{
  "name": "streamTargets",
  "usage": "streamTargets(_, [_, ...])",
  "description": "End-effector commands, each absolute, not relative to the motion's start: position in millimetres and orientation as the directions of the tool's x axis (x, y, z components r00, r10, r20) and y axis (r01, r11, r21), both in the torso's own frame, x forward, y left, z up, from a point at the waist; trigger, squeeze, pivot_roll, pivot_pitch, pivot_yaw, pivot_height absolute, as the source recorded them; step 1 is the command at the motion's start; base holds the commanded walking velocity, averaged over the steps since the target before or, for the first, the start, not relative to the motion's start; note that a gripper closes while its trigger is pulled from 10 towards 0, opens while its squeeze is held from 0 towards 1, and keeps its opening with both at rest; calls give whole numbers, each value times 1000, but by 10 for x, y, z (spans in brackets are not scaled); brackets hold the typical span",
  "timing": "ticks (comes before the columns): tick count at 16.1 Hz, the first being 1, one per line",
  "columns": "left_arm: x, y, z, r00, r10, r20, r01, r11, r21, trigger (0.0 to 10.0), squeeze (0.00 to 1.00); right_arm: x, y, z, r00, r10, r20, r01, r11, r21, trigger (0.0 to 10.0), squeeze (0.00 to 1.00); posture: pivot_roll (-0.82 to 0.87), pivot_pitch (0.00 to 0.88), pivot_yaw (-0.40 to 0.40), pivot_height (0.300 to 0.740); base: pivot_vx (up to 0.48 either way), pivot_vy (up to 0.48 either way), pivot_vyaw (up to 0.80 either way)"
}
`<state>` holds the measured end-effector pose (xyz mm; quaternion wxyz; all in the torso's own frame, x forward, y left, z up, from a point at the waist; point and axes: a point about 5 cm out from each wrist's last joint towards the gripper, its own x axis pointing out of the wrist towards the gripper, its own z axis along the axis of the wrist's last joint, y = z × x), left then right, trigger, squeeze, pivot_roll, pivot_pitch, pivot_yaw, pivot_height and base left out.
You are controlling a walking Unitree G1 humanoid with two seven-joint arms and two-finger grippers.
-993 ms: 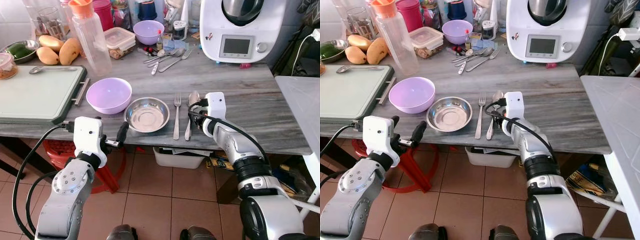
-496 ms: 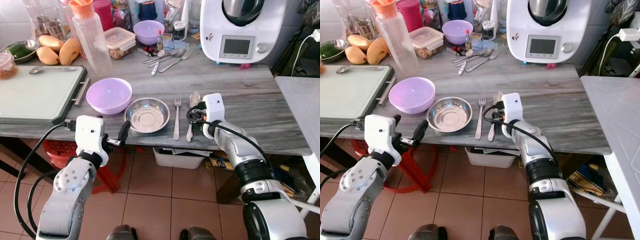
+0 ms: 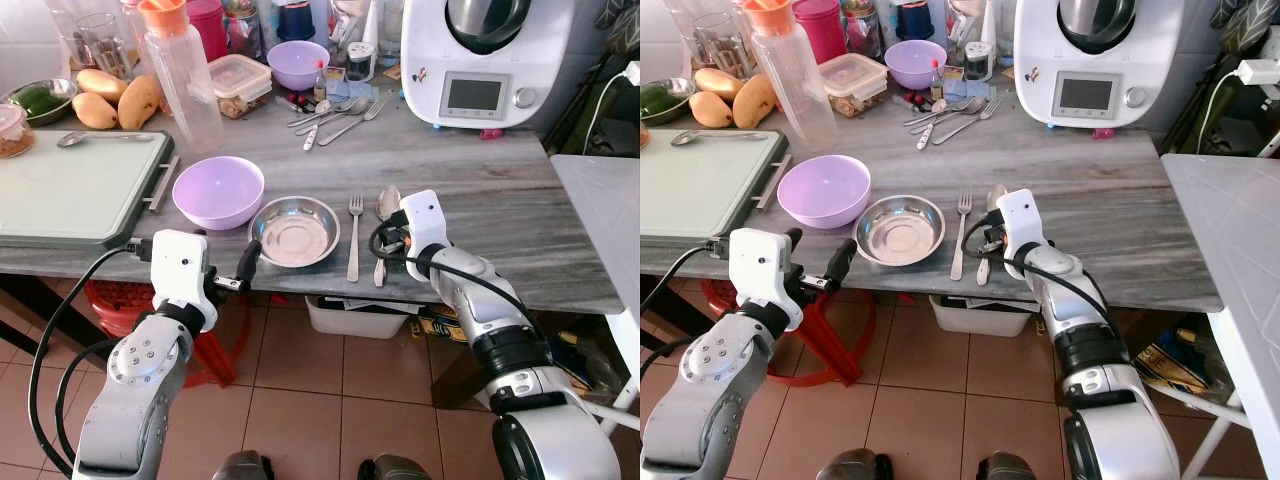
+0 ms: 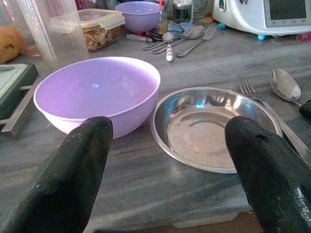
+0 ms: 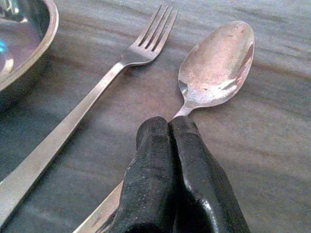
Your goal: Setting the table
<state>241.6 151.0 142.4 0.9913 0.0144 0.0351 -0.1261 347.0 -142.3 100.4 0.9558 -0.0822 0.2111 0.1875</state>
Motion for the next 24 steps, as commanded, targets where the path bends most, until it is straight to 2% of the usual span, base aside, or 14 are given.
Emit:
streamTargets(1, [2429,1513,1420,966,-248,-74,250,968,27,10000,0,3293,-1503,643,766,281,-578,-401,912,-88,0,0,34,37,50,740,0,0,0])
streamTargets(2, [2432,1513,1423,966,-248,-72,250,968,26,10000,0,3304,-1529,660,784,261,-564,-389,914,-118,5529,0,35,35,49,740,0,0,0])
streamTargets(3, [2433,1514,1422,966,-247,-72,250,968,26,10000,0,3309,-1540,669,791,253,-557,-381,916,-125,5529,0,35,35,49,740,0,0,0])
streamTargets(4, [2433,1514,1422,966,-247,-71,250,968,27,10000,0,3328,-1549,701,811,246,-531,-361,924,-123,10000,125,35,34,49,740,0,0,0])
streamTargets(5, [2434,1513,1422,966,-247,-71,249,968,26,10000,0,3351,-1561,744,835,236,-498,-334,935,-117,10000,1000,35,32,48,740,0,0,0])
streamTargets(10, [2440,1507,1429,967,-247,-66,249,968,23,10000,0,3409,-1580,917,915,194,-354,-235,969,-76,10000,1000,33,32,50,740,0,0,0])
streamTargets(11, [2440,1509,1431,967,-246,-65,248,968,23,10000,0,3425,-1594,971,932,178,-317,-215,973,-84,10000,137,34,32,50,740,0,0,0])
streamTargets(12, [2440,1509,1433,967,-247,-64,249,968,23,10000,0,3442,-1590,1060,950,174,-261,-194,979,-56,10000,0,34,33,51,740,0,0,0])
streamTargets(15, [2438,1500,1431,966,-249,-62,251,968,21,10000,0,3467,-1586,1229,978,138,-157,-152,985,-84,10000,0,28,33,52,740,0,0,0])
streamTargets(17, [2435,1495,1429,966,-251,-63,253,967,20,10000,0,3490,-1597,1256,985,85,-152,-104,987,-124,10000,0,28,32,51,740,0,0,0])
streamTargets(18, [2432,1492,1426,966,-251,-64,253,967,19,10000,0,3507,-1564,1283,986,78,-147,-92,992,-90,10000,1000,28,33,50,740,0,0,0])
streamTargets(22, [2432,1497,1421,965,-253,-67,255,967,20,10000,0,3494,-1520,1220,968,24,-250,-3,997,82,10000,1000,27,38,53,740,0,0,0])
streamTargets(24, [2432,1484,1422,963,-260,-68,262,965,19,10000,0,3496,-1486,1151,952,33,-305,-4,995,95,10000,1000,28,40,56,740,0,0,0])
